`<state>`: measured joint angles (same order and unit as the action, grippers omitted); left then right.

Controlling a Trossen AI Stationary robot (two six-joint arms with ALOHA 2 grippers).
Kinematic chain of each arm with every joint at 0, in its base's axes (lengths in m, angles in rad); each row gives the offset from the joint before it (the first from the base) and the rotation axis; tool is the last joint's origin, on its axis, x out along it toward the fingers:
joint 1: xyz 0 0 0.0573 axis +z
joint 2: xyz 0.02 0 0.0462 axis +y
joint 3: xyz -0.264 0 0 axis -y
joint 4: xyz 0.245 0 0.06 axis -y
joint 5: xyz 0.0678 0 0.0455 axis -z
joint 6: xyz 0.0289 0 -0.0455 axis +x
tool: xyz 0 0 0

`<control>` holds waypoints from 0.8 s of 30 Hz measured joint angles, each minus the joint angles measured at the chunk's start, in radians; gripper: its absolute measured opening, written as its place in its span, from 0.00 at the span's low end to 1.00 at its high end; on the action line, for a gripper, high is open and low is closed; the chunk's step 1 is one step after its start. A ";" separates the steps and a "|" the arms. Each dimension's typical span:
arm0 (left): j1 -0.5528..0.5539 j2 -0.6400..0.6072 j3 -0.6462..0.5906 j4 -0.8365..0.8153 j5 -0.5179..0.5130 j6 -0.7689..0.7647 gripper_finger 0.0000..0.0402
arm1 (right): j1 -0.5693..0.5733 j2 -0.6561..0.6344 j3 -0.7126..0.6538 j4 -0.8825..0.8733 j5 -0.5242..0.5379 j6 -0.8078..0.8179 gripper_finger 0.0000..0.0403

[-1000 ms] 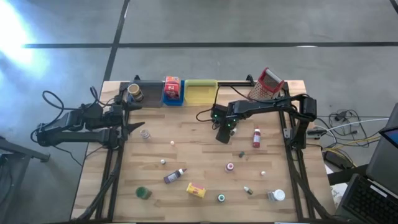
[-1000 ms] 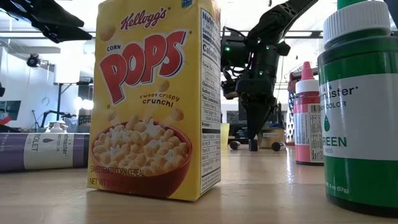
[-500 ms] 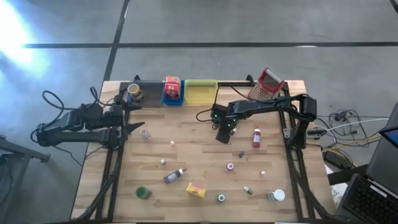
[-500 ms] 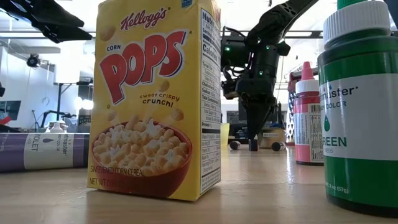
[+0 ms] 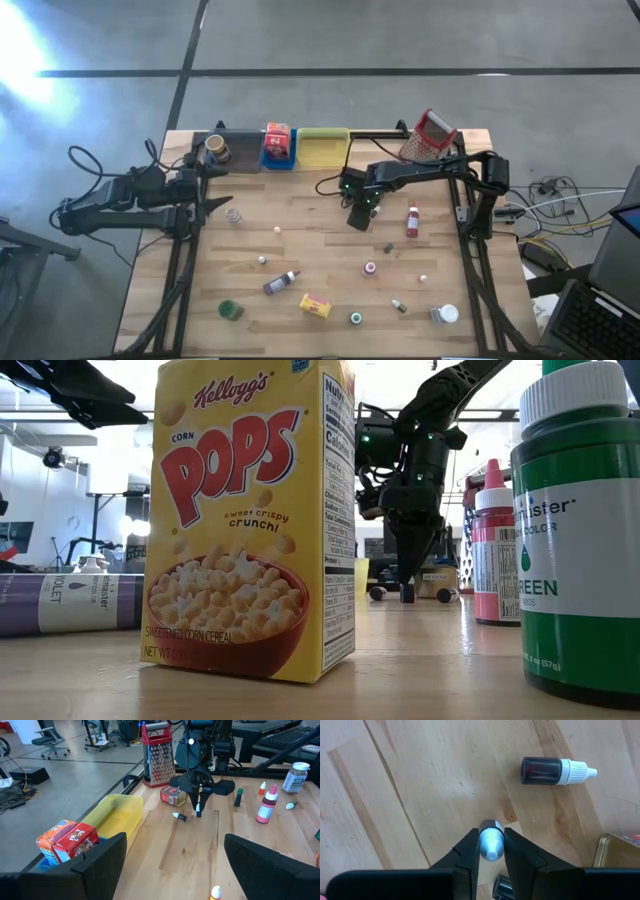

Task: Pick & Place Kitchen Items
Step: Put the black food coloring bottle into the yellow bin

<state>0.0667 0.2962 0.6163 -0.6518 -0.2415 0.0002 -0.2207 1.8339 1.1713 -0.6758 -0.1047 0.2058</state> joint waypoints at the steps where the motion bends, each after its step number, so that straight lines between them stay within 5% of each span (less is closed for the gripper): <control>1: 0.000 0.000 0.000 0.000 0.000 0.000 0.85 | 0.000 0.000 0.000 0.000 0.000 0.000 0.16; 15: 0.000 0.000 0.000 0.000 0.000 0.000 0.85 | 0.000 -0.004 0.005 -0.009 -0.002 0.000 0.17; 24: 0.000 0.000 0.000 0.000 0.000 0.000 0.85 | -0.041 -0.004 0.177 -0.053 -0.003 -0.060 0.21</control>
<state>0.0666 0.2958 0.6162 -0.6518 -0.2414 0.0002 -0.2613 1.8301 1.3480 -0.7284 -0.1082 0.1460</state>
